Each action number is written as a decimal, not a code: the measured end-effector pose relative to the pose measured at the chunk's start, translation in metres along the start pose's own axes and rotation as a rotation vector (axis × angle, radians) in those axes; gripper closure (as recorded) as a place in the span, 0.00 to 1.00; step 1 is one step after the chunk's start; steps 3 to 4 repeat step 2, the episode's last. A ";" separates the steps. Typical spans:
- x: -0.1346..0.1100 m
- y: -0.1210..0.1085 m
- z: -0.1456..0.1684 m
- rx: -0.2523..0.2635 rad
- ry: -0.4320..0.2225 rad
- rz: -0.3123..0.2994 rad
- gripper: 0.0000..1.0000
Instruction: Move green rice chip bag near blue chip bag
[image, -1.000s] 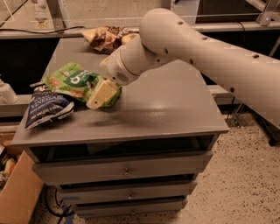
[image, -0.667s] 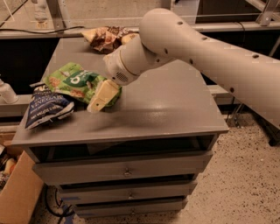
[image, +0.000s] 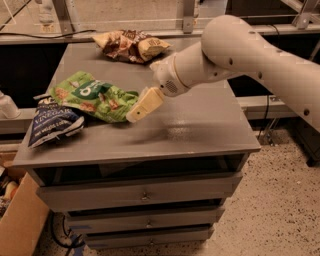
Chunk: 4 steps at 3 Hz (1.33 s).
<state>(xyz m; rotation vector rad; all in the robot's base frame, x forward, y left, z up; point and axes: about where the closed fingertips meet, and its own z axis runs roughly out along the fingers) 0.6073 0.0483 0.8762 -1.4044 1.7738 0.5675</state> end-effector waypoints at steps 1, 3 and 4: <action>0.026 -0.037 -0.051 0.103 -0.022 0.084 0.00; 0.046 -0.067 -0.100 0.227 -0.032 0.178 0.00; 0.046 -0.067 -0.100 0.227 -0.032 0.178 0.00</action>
Offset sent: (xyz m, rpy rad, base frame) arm 0.0431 -0.2068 0.0577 0.1113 -0.0193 -0.5115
